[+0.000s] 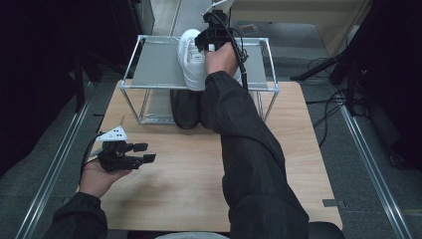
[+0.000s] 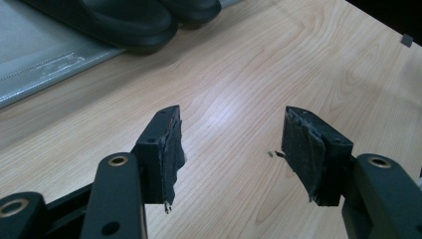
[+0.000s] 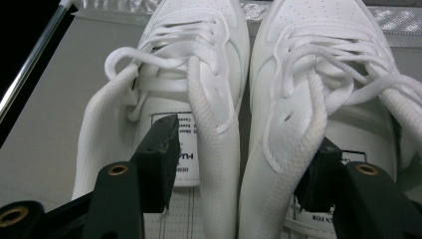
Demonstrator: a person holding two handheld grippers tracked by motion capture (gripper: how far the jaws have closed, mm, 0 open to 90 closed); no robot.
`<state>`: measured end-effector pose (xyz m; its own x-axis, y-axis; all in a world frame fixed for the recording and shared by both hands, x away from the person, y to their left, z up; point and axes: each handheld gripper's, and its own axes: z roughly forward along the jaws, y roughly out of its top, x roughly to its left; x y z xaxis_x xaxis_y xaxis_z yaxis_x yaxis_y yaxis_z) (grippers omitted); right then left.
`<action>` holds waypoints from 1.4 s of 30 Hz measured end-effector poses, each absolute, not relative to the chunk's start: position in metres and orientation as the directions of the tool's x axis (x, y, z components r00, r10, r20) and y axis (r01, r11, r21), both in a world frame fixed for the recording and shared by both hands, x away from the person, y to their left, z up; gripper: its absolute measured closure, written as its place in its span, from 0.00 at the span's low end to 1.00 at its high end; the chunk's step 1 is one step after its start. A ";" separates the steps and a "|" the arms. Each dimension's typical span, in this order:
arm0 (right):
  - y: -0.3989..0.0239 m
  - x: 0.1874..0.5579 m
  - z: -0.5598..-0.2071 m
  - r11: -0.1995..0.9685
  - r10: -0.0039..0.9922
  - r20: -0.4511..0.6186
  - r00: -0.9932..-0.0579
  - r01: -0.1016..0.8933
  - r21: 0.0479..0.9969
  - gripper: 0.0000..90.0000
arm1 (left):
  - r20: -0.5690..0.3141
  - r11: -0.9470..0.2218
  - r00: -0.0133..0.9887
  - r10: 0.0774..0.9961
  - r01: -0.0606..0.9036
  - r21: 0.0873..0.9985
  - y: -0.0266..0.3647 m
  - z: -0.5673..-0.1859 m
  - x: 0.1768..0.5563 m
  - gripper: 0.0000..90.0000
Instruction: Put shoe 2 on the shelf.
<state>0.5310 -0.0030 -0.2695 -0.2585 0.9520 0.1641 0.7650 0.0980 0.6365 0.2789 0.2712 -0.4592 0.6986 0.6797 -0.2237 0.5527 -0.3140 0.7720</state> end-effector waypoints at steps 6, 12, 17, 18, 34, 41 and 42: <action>-0.010 0.523 -0.267 0.129 0.937 0.172 -0.304 0.758 0.639 0.49 | -0.218 -0.320 0.704 0.676 0.546 0.774 0.268 -0.459 0.278 0.46; -0.017 0.510 -0.257 0.181 0.923 0.137 -0.361 0.718 0.672 0.46 | -0.208 -0.333 0.707 0.676 0.545 0.770 0.270 -0.459 0.277 0.46; -0.026 0.500 -0.253 0.197 0.903 0.154 -0.400 0.707 0.679 0.46 | -0.217 -0.333 0.707 0.673 0.552 0.765 0.270 -0.459 0.276 0.46; -0.028 0.497 -0.253 0.196 0.899 0.161 -0.407 0.704 0.683 0.46 | -0.220 -0.331 0.705 0.674 0.555 0.763 0.270 -0.459 0.276 0.46; -0.038 0.452 -0.241 0.282 0.817 0.167 -0.552 0.634 0.720 0.43 | -0.233 -0.335 0.706 0.669 0.565 0.754 0.268 -0.461 0.276 0.44; -0.046 0.434 -0.250 0.309 0.782 0.174 -0.599 0.613 0.727 0.41 | -0.237 -0.333 0.705 0.668 0.569 0.752 0.268 -0.461 0.276 0.44; -0.047 0.431 -0.252 0.306 0.778 0.182 -0.602 0.615 0.726 0.41 | -0.237 -0.335 0.707 0.666 0.568 0.752 0.268 -0.461 0.276 0.44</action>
